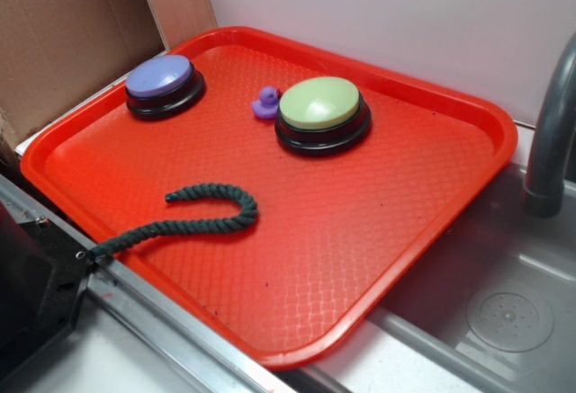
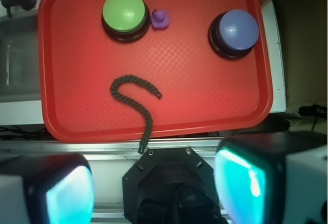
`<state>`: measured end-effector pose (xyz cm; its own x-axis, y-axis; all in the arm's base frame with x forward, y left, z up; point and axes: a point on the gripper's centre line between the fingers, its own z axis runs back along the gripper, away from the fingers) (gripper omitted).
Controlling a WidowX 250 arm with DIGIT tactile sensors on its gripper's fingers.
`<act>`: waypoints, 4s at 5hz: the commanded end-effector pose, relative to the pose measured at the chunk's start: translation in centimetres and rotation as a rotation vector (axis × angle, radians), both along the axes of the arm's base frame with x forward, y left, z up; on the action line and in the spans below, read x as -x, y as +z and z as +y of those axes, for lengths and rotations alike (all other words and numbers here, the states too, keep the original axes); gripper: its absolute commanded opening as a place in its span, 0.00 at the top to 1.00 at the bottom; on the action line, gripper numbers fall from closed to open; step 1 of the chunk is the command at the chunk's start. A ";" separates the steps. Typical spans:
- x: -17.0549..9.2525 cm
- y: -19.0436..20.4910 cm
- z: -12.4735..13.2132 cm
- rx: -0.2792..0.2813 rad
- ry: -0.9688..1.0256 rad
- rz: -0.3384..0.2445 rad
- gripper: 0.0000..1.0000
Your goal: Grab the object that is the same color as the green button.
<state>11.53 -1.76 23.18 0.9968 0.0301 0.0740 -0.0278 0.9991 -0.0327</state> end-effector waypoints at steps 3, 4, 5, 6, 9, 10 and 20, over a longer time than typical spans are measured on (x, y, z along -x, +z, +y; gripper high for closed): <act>-8.4 -10.3 -0.5 -0.102 -0.463 -0.118 0.00; -9.2 -12.8 -1.3 -0.122 -0.589 -0.130 0.00; -9.9 -15.8 -1.5 -0.100 -0.647 -0.109 0.00; -9.9 -18.2 -1.3 -0.087 -0.682 -0.070 0.00; -8.3 -22.5 -1.1 -0.079 -0.745 0.034 0.00; -8.6 -22.6 -0.8 -0.073 -0.725 0.045 0.00; -7.9 -0.5 3.4 -0.044 -0.033 -0.107 1.00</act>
